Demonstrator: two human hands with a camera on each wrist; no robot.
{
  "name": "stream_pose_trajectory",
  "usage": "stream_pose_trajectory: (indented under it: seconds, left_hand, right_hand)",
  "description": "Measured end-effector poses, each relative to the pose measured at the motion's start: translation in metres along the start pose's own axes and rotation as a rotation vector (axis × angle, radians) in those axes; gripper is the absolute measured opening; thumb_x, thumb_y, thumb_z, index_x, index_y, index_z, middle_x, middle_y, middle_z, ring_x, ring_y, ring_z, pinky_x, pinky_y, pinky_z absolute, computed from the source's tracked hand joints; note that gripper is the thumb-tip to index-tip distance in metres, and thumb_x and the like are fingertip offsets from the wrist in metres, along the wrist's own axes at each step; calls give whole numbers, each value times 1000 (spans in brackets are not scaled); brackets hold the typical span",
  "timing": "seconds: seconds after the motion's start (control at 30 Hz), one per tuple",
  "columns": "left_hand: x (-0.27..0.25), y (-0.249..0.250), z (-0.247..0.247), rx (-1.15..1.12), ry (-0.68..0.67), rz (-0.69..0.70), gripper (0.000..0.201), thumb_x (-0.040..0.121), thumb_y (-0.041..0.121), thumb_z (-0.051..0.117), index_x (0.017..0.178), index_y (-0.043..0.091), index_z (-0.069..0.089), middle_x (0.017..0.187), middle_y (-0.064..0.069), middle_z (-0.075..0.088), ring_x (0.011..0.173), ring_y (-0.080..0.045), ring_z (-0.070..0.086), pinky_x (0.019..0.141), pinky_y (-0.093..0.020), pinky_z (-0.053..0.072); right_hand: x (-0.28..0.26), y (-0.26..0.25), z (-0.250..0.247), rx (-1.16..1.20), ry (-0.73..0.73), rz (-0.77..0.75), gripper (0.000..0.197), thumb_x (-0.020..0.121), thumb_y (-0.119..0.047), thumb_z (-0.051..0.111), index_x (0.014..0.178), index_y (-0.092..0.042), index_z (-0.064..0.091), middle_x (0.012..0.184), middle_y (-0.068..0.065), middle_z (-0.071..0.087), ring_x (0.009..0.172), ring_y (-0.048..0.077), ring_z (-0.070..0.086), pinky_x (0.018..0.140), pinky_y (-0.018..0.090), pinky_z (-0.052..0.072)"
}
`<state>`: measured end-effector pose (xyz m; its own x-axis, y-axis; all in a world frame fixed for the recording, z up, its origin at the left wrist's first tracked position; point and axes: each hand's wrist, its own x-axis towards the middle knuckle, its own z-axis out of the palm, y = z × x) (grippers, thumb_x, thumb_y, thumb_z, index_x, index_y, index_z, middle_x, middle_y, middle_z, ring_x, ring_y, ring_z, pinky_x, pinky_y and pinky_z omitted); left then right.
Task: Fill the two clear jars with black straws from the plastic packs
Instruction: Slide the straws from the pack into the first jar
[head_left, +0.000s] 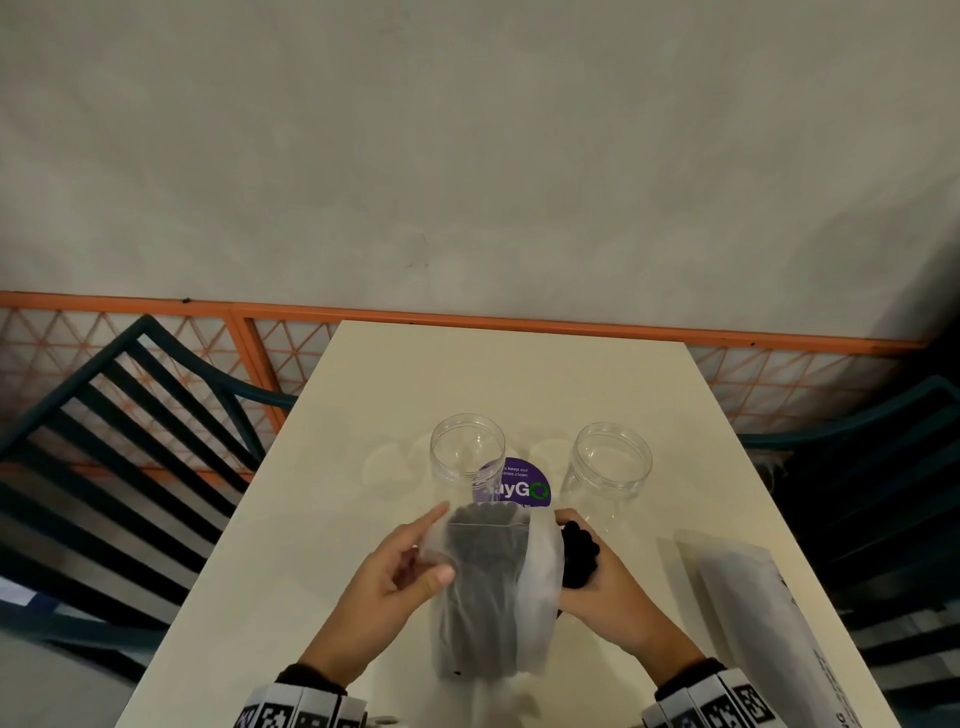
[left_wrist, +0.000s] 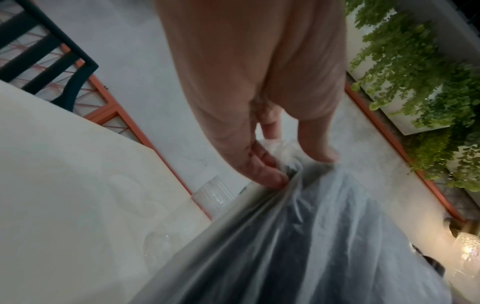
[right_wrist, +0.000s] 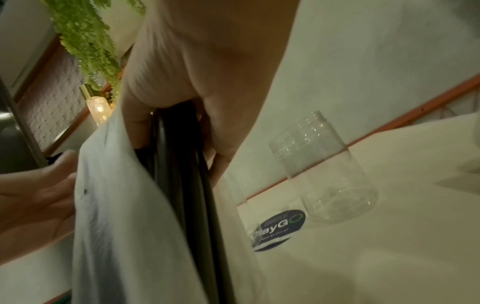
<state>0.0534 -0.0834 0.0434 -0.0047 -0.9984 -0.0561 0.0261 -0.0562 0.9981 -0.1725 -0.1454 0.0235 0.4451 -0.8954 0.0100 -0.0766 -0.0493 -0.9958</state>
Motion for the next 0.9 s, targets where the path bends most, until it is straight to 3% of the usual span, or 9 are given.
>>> stream_pose_trajectory:
  seconds: [0.1, 0.2, 0.37, 0.43, 0.5, 0.63, 0.7, 0.8, 0.9]
  left_hand:
    - [4, 0, -4, 28, 113, 16, 18, 66, 9, 76, 82, 18, 73, 85, -7, 70, 83, -20, 66, 74, -23, 52]
    - [8, -5, -1, 66, 231, 30, 11, 69, 7, 73, 63, 6, 64, 70, -12, 61, 70, -24, 59, 71, -34, 50]
    - [8, -13, 10, 25, 305, 27, 28, 79, 23, 66, 76, 0, 51, 82, -31, 57, 70, -30, 54, 71, -39, 44]
    - [8, -12, 13, 38, 283, 26, 18, 86, 19, 59, 82, 4, 50, 89, -25, 56, 80, -33, 55, 76, -36, 45]
    - [7, -7, 14, 32, 224, 22, 4, 89, 7, 51, 87, 4, 50, 94, -13, 51, 89, -25, 51, 77, -18, 45]
    - [2, 4, 1, 12, 5, 34, 43, 78, 14, 69, 116, 29, 56, 103, 6, 61, 93, -9, 61, 84, -16, 48]
    - [3, 4, -5, 164, 59, 91, 41, 68, 30, 77, 106, 37, 65, 102, 10, 64, 93, -4, 61, 83, -14, 47]
    - [7, -1, -4, 292, 277, 170, 19, 55, 46, 70, 69, 33, 71, 89, 17, 65, 80, -3, 59, 65, -7, 41]
    - [6, -7, 1, 251, 299, 180, 13, 74, 16, 71, 65, 24, 67, 78, 3, 69, 66, -8, 59, 62, -17, 47]
  right_hand:
    - [0, -6, 1, -2, -52, -10, 57, 68, -5, 75, 120, -16, 54, 112, -7, 65, 106, 9, 60, 86, 15, 47]
    - [2, -9, 6, 7, -42, -10, 62, 62, -15, 77, 120, -17, 55, 115, -7, 65, 109, 10, 60, 87, 16, 47]
    - [2, -11, 14, -17, 7, -21, 56, 62, -8, 77, 113, -21, 58, 108, -10, 68, 104, 10, 62, 82, 18, 50]
    - [4, -9, 16, -68, 33, -26, 58, 63, -4, 78, 113, -24, 59, 107, -8, 68, 105, 12, 62, 85, 21, 51]
    - [5, -7, 17, -96, 54, -24, 59, 63, -5, 79, 115, -24, 59, 108, -5, 68, 106, 12, 62, 86, 22, 51]
    - [6, -10, 12, -118, 85, -30, 52, 58, -12, 81, 102, -26, 58, 99, -10, 62, 96, 10, 62, 79, 21, 50]
    - [7, -10, 9, -109, 79, -34, 57, 57, -10, 82, 105, -23, 53, 107, -3, 57, 97, 10, 60, 79, 21, 50]
    - [11, -11, 10, -126, 42, -9, 72, 57, -21, 86, 118, -31, 47, 124, -1, 50, 110, 15, 57, 90, 28, 51]
    - [14, -11, 14, -100, -21, 38, 65, 62, -30, 83, 119, -30, 51, 121, 1, 57, 111, 10, 58, 97, 27, 48]
